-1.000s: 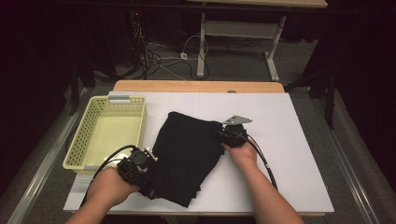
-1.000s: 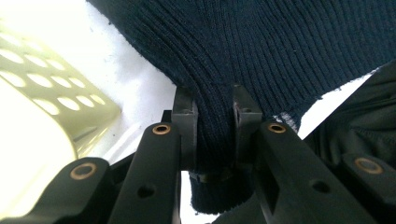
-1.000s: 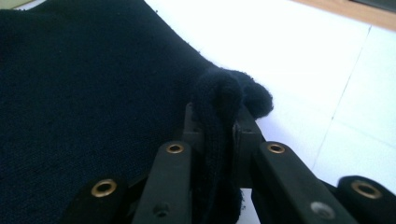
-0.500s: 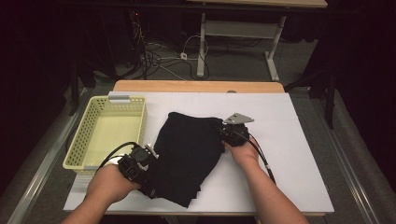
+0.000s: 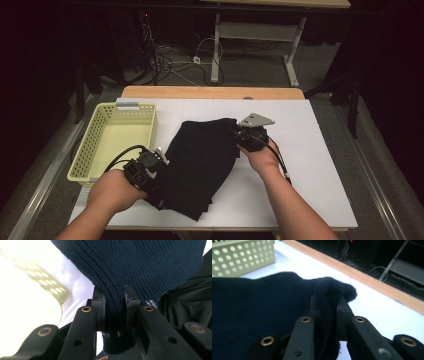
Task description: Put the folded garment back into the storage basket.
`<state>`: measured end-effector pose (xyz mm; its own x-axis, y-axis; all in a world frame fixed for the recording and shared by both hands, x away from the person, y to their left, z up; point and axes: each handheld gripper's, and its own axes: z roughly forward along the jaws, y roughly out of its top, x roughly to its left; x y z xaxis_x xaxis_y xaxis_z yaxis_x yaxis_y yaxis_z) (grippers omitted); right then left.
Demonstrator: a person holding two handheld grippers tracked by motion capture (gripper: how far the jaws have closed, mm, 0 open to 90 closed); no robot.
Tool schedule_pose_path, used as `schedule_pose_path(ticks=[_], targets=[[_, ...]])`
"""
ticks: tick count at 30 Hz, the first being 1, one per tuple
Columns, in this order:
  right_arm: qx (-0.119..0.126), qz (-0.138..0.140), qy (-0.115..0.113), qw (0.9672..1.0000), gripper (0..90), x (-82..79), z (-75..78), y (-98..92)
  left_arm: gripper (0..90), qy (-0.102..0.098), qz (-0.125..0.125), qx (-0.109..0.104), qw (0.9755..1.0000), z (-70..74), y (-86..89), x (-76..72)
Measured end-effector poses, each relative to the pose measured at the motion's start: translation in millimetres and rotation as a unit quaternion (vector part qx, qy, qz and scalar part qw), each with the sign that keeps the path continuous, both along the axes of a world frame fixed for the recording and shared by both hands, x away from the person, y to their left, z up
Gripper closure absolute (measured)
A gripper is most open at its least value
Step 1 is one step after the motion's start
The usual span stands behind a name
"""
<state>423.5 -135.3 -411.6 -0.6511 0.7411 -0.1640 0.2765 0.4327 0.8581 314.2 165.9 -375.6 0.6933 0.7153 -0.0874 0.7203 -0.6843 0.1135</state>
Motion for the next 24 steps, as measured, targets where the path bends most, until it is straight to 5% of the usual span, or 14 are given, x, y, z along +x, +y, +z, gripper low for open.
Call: schedule_pose_path(ticks=[9, 24], targets=[[0.007, 0.003, -0.007, 0.9999, 81.4, 3.4, 7.4, 10.5, 74.6, 0.002, 0.002, 0.011, 0.9999, 11.0, 4.6, 4.4], [0.013, -0.003, 0.023, 0.9996, 81.3, 6.4, -15.7, 9.1, 74.7, 0.016, -0.011, 0.023, 0.9996, 1.9, 0.8, 7.1]])
